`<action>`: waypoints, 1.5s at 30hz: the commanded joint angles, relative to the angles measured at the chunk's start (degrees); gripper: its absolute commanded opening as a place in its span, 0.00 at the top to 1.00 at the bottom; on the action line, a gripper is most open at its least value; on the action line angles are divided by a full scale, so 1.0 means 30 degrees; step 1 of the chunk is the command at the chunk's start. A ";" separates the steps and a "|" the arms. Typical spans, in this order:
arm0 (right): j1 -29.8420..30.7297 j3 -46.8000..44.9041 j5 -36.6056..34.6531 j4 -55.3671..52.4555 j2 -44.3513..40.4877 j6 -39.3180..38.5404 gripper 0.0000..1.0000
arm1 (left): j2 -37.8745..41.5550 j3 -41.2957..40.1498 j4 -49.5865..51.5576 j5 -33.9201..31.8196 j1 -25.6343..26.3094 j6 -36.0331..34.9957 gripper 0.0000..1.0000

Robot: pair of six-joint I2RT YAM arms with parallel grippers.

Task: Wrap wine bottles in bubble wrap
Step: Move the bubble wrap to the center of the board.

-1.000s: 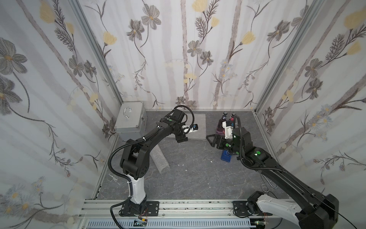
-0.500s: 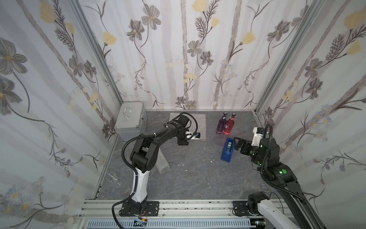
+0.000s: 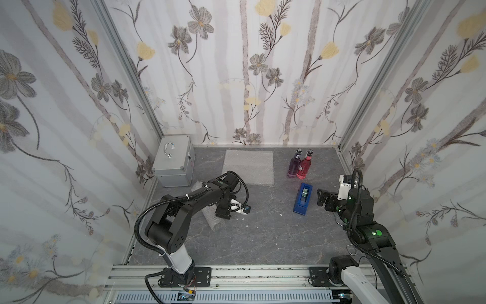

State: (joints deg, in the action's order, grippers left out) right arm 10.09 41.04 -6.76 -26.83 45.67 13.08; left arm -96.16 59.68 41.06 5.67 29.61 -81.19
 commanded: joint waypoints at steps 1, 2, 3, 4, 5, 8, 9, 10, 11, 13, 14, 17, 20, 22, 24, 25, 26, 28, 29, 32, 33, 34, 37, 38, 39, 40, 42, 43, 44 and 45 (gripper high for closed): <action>-0.0107 -0.0056 -0.0118 0.0842 -0.0018 -0.0581 0.00 | 0.0840 -0.0945 0.0855 -0.0775 -0.0541 -0.1815 0.28; -0.0109 -0.0074 -0.0104 0.0846 -0.0047 -0.0581 0.00 | 0.1091 -0.1205 0.0971 -0.0861 -0.0778 -0.2145 0.28; -0.0110 -0.0096 -0.0063 0.0883 -0.0048 -0.0596 0.00 | 0.1401 -0.1493 0.1118 -0.0963 -0.1094 -0.2507 0.28; -0.0110 -0.0093 -0.0060 0.0875 -0.0048 -0.0610 0.00 | 0.1661 -0.1704 0.1233 -0.1076 -0.1381 -0.2822 0.28; -0.0138 -0.0089 -0.0032 0.0885 -0.0019 -0.0596 0.00 | 0.1823 -0.1866 0.1344 -0.1178 -0.1659 -0.3062 0.28; -0.0140 -0.0056 0.0085 0.0868 0.0066 -0.0640 0.00 | 0.2244 -0.2208 0.1660 -0.1522 -0.2565 -0.3892 0.28; -0.0140 -0.0056 0.0087 0.0914 0.0099 -0.0645 0.00 | 0.2361 -0.2228 0.1738 -0.1567 -0.2858 -0.4085 0.28; -0.0140 -0.0058 0.0087 0.0916 0.0099 -0.0658 0.00 | 0.2408 -0.2279 0.1751 -0.1564 -0.3100 -0.4155 0.28; -0.0140 -0.0061 0.0102 0.0916 0.0114 -0.0660 0.00 | 0.2462 -0.2311 0.1737 -0.1612 -0.3272 -0.4207 0.28; -0.0140 -0.0056 0.0146 0.0916 0.0128 -0.0669 0.00 | 0.2361 -0.2332 0.1536 -0.1797 -0.3651 -0.4222 0.28; -0.0158 -0.0056 0.0145 0.0916 0.0128 -0.0667 0.00 | 0.2182 -0.2277 0.1335 -0.1924 -0.3782 -0.4127 0.28; -0.0144 -0.0063 0.0153 0.0916 0.0133 -0.0664 0.00 | 0.1485 -0.1823 0.1306 -0.2313 -0.4214 -0.3710 0.37; -0.0167 -0.0056 0.0174 0.0916 0.0157 -0.0672 0.00 | 0.0938 -0.1349 0.1475 -0.2805 -0.4654 -0.3595 0.48; -0.0152 -0.0056 0.0175 0.0908 0.0158 -0.0684 0.00 | 0.0624 -0.1072 0.1470 -0.3054 -0.4986 -0.3200 0.48; -0.0165 -0.0056 0.0202 0.0916 0.0179 -0.0698 0.00 | 0.0238 -0.0740 0.1388 -0.3296 -0.5233 -0.2665 0.47; -0.0169 -0.0056 0.0204 0.0916 0.0184 -0.0698 0.00 | -0.0061 -0.0477 0.1399 -0.3441 -0.5294 -0.2291 0.46; -0.0169 -0.0056 0.0183 0.0916 0.0201 -0.0698 0.00 | -0.0295 -0.0256 0.1401 -0.3563 -0.5349 -0.1922 0.45; -0.0169 -0.0056 0.0204 0.0916 0.0216 -0.0698 0.00 | -0.0766 0.0100 0.1255 -0.3960 -0.5459 -0.1454 0.44; -0.0169 -0.0039 0.0204 0.0916 0.0212 -0.0698 0.00 | -0.0910 0.0185 0.1179 -0.4124 -0.5523 -0.1415 0.44; -0.0169 -0.0055 0.0234 0.0916 0.0216 -0.0698 0.00 | -0.1138 0.0335 0.0992 -0.4526 -0.5796 -0.1523 0.44; -0.0169 -0.0078 0.0213 0.0916 0.0216 -0.0698 0.00 | -0.1196 0.0384 0.1072 -0.4664 -0.5878 -0.1546 0.44; -0.0169 -0.0042 0.0204 0.0916 0.0231 -0.0705 0.00 | -0.1212 0.0435 0.1255 -0.4730 -0.5953 -0.1636 0.43; -0.0169 -0.0041 0.0204 0.0916 0.0242 -0.0698 0.00 | -0.0768 0.0568 0.1854 -0.4204 -0.5903 -0.2095 0.37; -0.0169 -0.0041 0.0211 0.0916 0.0245 -0.0698 0.00 | -0.0539 0.0689 0.2014 -0.3733 -0.5774 -0.2221 0.35; -0.0154 -0.0041 0.0205 0.0916 0.0245 -0.0700 0.00 | -0.0266 0.0948 0.2130 -0.3138 -0.5513 -0.2212 0.32; -0.0169 -0.0027 0.0204 0.0916 0.0245 -0.0697 0.00 | -0.0058 0.1305 0.2164 -0.2498 -0.5164 -0.1992 0.30; -0.0165 -0.0028 0.0207 0.0916 0.0225 -0.0698 0.00 | 0.0024 0.2450 0.2378 -0.1085 -0.4412 -0.1125 0.29; -0.0180 -0.0029 0.0186 0.0923 0.0220 -0.0698 0.00 | -0.0171 0.3277 0.2518 -0.0237 -0.3966 -0.0464 0.29; -0.0196 -0.0048 0.0162 0.0916 0.0220 -0.0691 0.00 | -0.0427 0.3978 0.2475 0.0418 -0.3641 0.0171 0.29; -0.0213 -0.0036 0.0146 0.0916 0.0216 -0.0679 0.00 | -0.0840 0.4912 0.2277 0.1072 -0.3270 0.1016 0.30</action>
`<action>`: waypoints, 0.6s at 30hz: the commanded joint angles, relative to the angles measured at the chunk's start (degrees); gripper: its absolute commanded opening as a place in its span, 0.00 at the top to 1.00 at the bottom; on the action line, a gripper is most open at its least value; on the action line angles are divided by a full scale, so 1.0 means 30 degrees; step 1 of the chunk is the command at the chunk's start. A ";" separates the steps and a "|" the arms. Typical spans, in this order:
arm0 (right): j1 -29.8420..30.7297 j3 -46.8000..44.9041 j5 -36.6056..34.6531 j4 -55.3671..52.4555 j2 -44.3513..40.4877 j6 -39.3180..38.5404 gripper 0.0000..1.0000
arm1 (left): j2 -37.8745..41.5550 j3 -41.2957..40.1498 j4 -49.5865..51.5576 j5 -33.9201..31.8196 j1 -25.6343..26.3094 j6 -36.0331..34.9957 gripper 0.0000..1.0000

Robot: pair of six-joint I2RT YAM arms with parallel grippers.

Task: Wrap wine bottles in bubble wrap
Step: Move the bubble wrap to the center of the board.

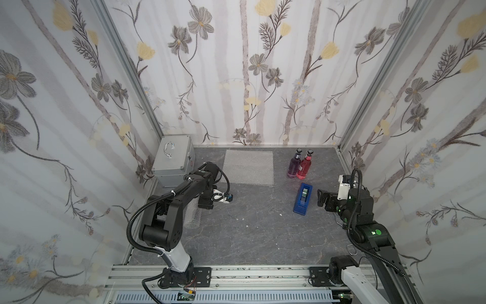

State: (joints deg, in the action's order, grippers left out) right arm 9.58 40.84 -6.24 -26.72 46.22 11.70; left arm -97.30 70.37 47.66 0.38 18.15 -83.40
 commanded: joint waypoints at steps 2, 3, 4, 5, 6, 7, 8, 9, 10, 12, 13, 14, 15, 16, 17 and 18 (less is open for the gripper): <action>-0.0060 0.0017 0.0002 0.0879 0.0034 -0.0238 0.00 | -0.1524 0.3099 -0.0266 0.3770 0.1097 0.3058 0.33; -0.0060 0.0010 0.0018 0.0879 0.0045 -0.0236 0.00 | -0.2183 0.4053 -0.0391 0.4140 0.1339 0.3567 0.34; -0.0052 0.0010 0.0044 0.0894 0.0005 -0.0239 0.00 | -0.2844 0.5124 -0.0503 0.4395 0.1594 0.3873 0.36; -0.0060 -0.0008 0.0057 0.0880 -0.0023 -0.0217 0.00 | -0.3478 0.5792 -0.0593 0.4470 0.1793 0.3998 0.37; -0.0060 0.0009 0.0059 0.0905 -0.0025 -0.0239 0.00 | -0.4213 0.6585 -0.0650 0.4432 0.2031 0.4038 0.38; -0.0088 0.0010 0.0056 0.0908 -0.0026 -0.0246 0.00 | -0.5025 0.7329 -0.0722 0.4315 0.2270 0.4039 0.39; -0.0089 0.0010 0.0043 0.0894 -0.0026 -0.0239 0.00 | -0.5811 0.8059 -0.0758 0.4217 0.2460 0.4039 0.40; -0.0089 0.0009 0.0057 0.0908 -0.0026 -0.0239 0.00 | -0.6457 0.8697 -0.0784 0.4138 0.2579 0.4010 0.41; -0.0081 0.0010 0.0049 0.0901 -0.0025 -0.0239 0.00 | -0.7120 0.9333 -0.0844 0.4091 0.2677 0.3995 0.42; -0.0089 0.0010 0.0051 0.0909 -0.0039 -0.0238 0.00 | -0.8257 1.0415 -0.0897 0.3981 0.2753 0.3902 0.43; -0.0088 0.0010 0.0040 0.0907 -0.0054 -0.0239 0.00 | -0.8741 1.0879 -0.0897 0.3891 0.2768 0.3735 0.44; -0.0089 -0.0037 0.0049 0.0909 -0.0079 -0.0238 0.00 | -0.9188 1.1279 -0.0892 0.3700 0.2768 0.3570 0.44; -0.0087 -0.0020 0.0030 0.0909 -0.0134 -0.0239 0.00 | -0.9507 1.1548 -0.0915 0.3563 0.2768 0.3396 0.45; -0.0089 -0.0045 0.0033 0.0909 -0.0142 -0.0238 0.00 | -0.9864 1.1803 -0.0933 0.3414 0.2768 0.3217 0.45; -0.0089 -0.0020 0.0000 0.0909 -0.0169 -0.0239 0.00 | -1.0150 1.1994 -0.0991 0.3261 0.2771 0.3095 0.45; -0.0086 -0.0027 0.0003 0.0894 -0.0171 -0.0239 0.00 | -1.0369 1.2119 -0.0963 0.3200 0.2768 0.2982 0.45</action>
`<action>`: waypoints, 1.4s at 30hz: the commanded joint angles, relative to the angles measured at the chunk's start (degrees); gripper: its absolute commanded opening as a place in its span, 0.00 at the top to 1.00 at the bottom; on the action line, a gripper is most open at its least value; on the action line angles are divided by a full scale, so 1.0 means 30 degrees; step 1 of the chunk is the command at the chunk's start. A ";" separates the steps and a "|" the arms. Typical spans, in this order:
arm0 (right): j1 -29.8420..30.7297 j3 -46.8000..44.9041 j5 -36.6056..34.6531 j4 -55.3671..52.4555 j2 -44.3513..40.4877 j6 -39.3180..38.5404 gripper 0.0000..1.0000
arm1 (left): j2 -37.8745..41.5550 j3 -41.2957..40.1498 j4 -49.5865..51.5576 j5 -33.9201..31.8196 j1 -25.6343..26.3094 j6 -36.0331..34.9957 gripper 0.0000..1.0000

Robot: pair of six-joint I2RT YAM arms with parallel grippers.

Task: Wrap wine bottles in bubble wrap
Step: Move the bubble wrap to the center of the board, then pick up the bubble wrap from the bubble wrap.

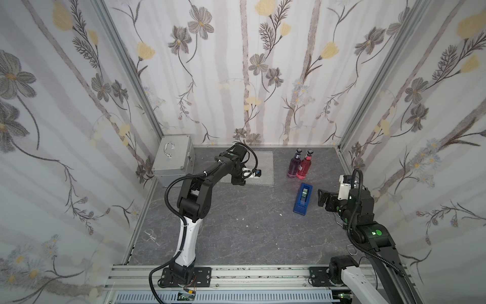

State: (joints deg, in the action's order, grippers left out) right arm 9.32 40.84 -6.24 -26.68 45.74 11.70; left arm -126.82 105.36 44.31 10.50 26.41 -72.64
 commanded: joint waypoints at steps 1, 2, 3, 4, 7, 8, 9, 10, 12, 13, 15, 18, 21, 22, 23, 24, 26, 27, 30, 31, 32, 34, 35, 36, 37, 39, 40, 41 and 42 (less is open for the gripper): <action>-0.0001 -0.0020 -0.0028 0.0894 0.0018 -0.0213 0.00 | -0.0709 0.0517 0.0198 -0.0190 0.0012 -0.0758 0.46; -0.0002 -0.0022 -0.0011 0.0894 0.0044 -0.0226 0.00 | -0.0840 0.0563 0.0143 -0.0190 0.0010 -0.0909 0.46; -0.0002 -0.0020 -0.0008 0.0894 0.0076 -0.0235 0.00 | -0.0943 0.0563 0.0041 -0.0210 0.0014 -0.1001 0.47; -0.0002 -0.0019 0.0016 0.0879 0.0081 -0.0239 0.00 | -0.1087 0.0578 -0.0105 -0.0284 0.0013 -0.1034 0.48; 0.0000 -0.0020 0.0029 0.0894 0.0084 -0.0210 0.00 | -0.1612 0.0987 -0.0171 -0.0617 -0.0025 -0.1100 0.50; -0.0002 -0.0019 0.0051 0.0887 0.0077 -0.0210 0.00 | -0.1736 0.1141 -0.0134 -0.0658 -0.0016 -0.1099 0.50; -0.0001 -0.0022 0.0058 0.0892 0.0049 -0.0196 0.00 | -0.1883 0.1263 -0.0127 -0.0709 -0.0045 -0.1099 0.51; 0.0005 -0.0034 0.0058 0.0894 0.0048 -0.0210 0.00 | -0.1983 0.1366 -0.0168 -0.0739 -0.0061 -0.1099 0.51; -0.0002 -0.0050 0.0037 0.0913 0.0033 -0.0209 0.00 | -0.2102 0.1394 -0.0291 -0.0770 -0.0045 -0.1090 0.53; -0.0002 -0.0040 0.0055 0.0920 0.0048 -0.0210 0.00 | -0.2132 0.1407 -0.0355 -0.0776 -0.0056 -0.1124 0.55; -0.0002 -0.0027 0.0042 0.0900 0.0083 -0.0210 0.00 | -0.2223 0.1444 -0.0358 -0.0776 -0.0052 -0.1186 0.61; 0.0013 -0.0041 0.0008 0.0901 0.0077 -0.0206 0.00 | -0.2282 0.1488 -0.0387 -0.0743 -0.0045 -0.1242 0.66; -0.0002 -0.0020 0.0015 0.0888 0.0103 -0.0179 0.00 | -0.2286 0.1490 -0.0392 -0.0710 -0.0045 -0.1304 0.71; -0.0002 -0.0019 0.0004 0.0897 0.0130 -0.0181 0.00 | -0.2286 0.1479 -0.0380 -0.0692 -0.0046 -0.1304 0.73; -0.0002 -0.0030 0.0000 0.0909 0.0136 -0.0181 0.00 | -0.2257 0.1474 -0.0358 -0.0648 -0.0045 -0.1303 0.74; -0.0002 -0.0023 0.0001 0.0911 0.0161 -0.0177 0.00 | -0.2253 0.1468 -0.0358 -0.0633 -0.0045 -0.1303 0.76; -0.0002 -0.0008 0.0005 0.0895 0.0194 -0.0181 0.00 | -0.2199 0.1479 -0.0386 -0.0570 -0.0031 -0.1296 0.81; -0.0002 0.0009 0.0006 0.0908 0.0222 -0.0181 0.00 | -0.2172 0.1471 -0.0387 -0.0549 -0.0042 -0.1282 0.84; -0.0004 0.0010 0.0029 0.0894 0.0297 -0.0181 0.00 | -0.2153 0.1497 -0.0457 -0.0600 -0.0023 -0.1304 0.94; -0.0015 0.0010 0.0029 0.0883 0.0288 -0.0181 0.00 | -0.2139 0.1527 -0.0446 -0.0628 -0.0016 -0.1296 0.96; -0.0004 0.0008 0.0029 0.0879 0.0298 -0.0181 0.00 | -0.2140 0.1544 -0.0445 -0.0657 -0.0023 -0.1304 0.98; -0.0008 0.0009 0.0029 0.0894 0.0272 -0.0181 0.00 | -0.2139 0.1602 -0.0468 -0.0679 -0.0016 -0.1278 1.00; -0.0020 0.0010 0.0015 0.0892 0.0253 -0.0181 0.00 | -0.2117 0.1661 -0.0458 -0.0686 -0.0030 -0.1231 1.00; -0.0029 0.0010 0.0029 0.0894 0.0253 -0.0181 0.00 | -0.2081 0.1714 -0.0449 -0.0645 -0.0031 -0.1194 1.00; -0.0030 0.0010 0.0031 0.0898 0.0256 -0.0181 0.00 | -0.2010 0.1737 -0.0481 -0.0569 -0.0016 -0.1159 1.00; -0.0031 0.0010 0.0028 0.0900 0.0253 -0.0180 0.00 | -0.1856 0.1787 -0.0548 -0.0484 0.0012 -0.1099 1.00; -0.0031 0.0009 0.0058 0.0881 0.0253 -0.0188 0.00 | -0.1775 0.1827 -0.0549 -0.0469 0.0014 -0.1082 1.00; -0.0031 0.0010 0.0058 0.0892 0.0253 -0.0187 0.00 | -0.1702 0.1874 -0.0533 -0.0478 0.0014 -0.1027 1.00; -0.0017 -0.0005 0.0060 0.0894 0.0267 -0.0194 0.00 | -0.1599 0.1976 -0.0504 -0.0504 0.0042 -0.0971 1.00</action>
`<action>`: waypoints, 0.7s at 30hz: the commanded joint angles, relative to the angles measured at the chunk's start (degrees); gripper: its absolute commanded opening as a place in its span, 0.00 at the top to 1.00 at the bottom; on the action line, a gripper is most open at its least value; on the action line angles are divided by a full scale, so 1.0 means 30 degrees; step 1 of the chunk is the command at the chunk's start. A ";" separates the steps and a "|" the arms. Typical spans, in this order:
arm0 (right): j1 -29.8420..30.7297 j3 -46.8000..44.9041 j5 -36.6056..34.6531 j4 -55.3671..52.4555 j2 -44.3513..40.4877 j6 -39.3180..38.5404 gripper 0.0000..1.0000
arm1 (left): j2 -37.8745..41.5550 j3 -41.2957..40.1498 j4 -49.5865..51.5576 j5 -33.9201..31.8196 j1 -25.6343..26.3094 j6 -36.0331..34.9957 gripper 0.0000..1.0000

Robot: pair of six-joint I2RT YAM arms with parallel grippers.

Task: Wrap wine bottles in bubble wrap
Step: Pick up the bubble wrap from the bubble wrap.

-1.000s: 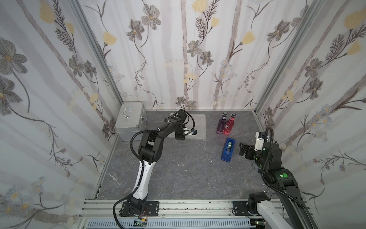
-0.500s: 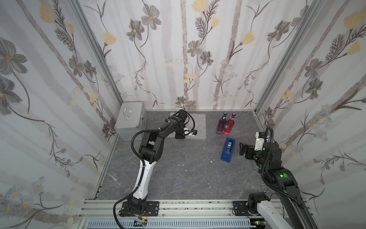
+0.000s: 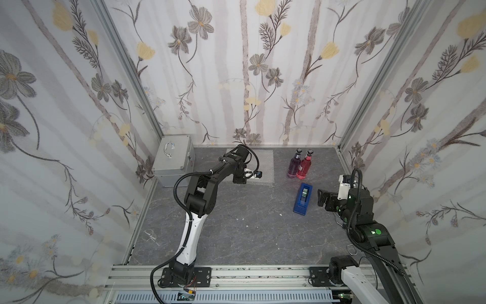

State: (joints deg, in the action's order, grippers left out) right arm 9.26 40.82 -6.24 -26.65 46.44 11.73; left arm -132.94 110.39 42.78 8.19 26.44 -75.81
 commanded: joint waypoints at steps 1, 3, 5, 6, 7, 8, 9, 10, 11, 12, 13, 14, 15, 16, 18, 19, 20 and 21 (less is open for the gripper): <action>-0.0009 0.0015 0.0066 0.0898 0.0020 -0.0213 0.00 | 0.0579 0.0373 0.0078 0.0279 0.0061 0.0229 1.00; -0.0009 0.0010 0.0040 0.0887 -0.0002 -0.0215 0.00 | 0.0940 0.0383 0.0341 0.0220 0.0118 0.0522 1.00; -0.0009 0.0013 0.0057 0.0887 -0.0032 -0.0205 0.00 | 0.1533 0.0113 0.0694 0.0115 0.0291 0.1081 1.00; -0.0009 0.0017 0.0030 0.0911 -0.0039 -0.0170 0.00 | 0.1896 -0.0140 0.0926 0.0113 0.0396 0.1333 1.00; -0.0002 0.0000 0.0022 0.0902 -0.0046 -0.0190 0.00 | 0.2368 -0.0484 0.1123 0.0081 0.0520 0.1651 1.00; -0.0002 -0.0011 0.0029 0.0881 -0.0039 -0.0203 0.00 | 0.2970 -0.0922 0.1339 0.0016 0.0690 0.2040 1.00; -0.0009 -0.0014 0.0031 0.0888 -0.0054 -0.0189 0.00 | 0.3439 -0.1388 0.1586 -0.0030 0.0839 0.2410 1.00; -0.0009 -0.0012 0.0055 0.0903 -0.0068 -0.0218 0.00 | 0.4095 -0.1996 0.1987 -0.0076 0.1087 0.2789 1.00; -0.0009 -0.0005 0.0051 0.0916 -0.0090 -0.0204 0.00 | 0.4799 -0.2709 0.2363 -0.0155 0.1342 0.3118 1.00; -0.0009 -0.0013 0.0065 0.0916 -0.0069 -0.0215 0.00 | 0.5424 -0.3472 0.2584 -0.0272 0.1605 0.3436 1.00; -0.0007 -0.0012 0.0057 0.0912 -0.0070 -0.0213 0.00 | 0.6173 -0.4395 0.2686 -0.0446 0.1903 0.3882 1.00; -0.0008 -0.0012 0.0055 0.0916 -0.0068 -0.0210 0.00 | 0.6880 -0.5284 0.2902 -0.0537 0.2199 0.4344 1.00; -0.0009 -0.0012 0.0080 0.0912 -0.0043 -0.0217 0.00 | 0.7501 -0.6014 0.3067 -0.0546 0.2443 0.4728 1.00; -0.0009 -0.0013 0.0088 0.0900 -0.0041 -0.0217 0.00 | 0.8161 -0.6825 0.3186 -0.0455 0.2686 0.5352 1.00; -0.0009 -0.0005 0.0099 0.0916 -0.0039 -0.0217 0.00 | 0.9348 -0.8293 0.3517 0.0043 0.3127 0.6442 1.00; -0.0009 -0.0027 0.0119 0.0901 -0.0039 -0.0232 0.00 | 0.9986 -0.9149 0.3585 0.0382 0.3397 0.7042 1.00; -0.0009 -0.0032 0.0143 0.0901 -0.0039 -0.0217 0.00 | 1.0611 -1.0167 0.3601 0.0719 0.3679 0.7585 1.00; -0.0009 -0.0027 0.0147 0.0901 -0.0039 -0.0217 0.00 | 1.1146 -1.0911 0.3496 0.1002 0.3956 0.8112 1.00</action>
State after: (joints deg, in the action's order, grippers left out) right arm 9.23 40.82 -6.09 -26.61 46.17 11.70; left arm -102.32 81.52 50.85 8.23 36.99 -58.00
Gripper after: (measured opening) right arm 0.996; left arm 0.050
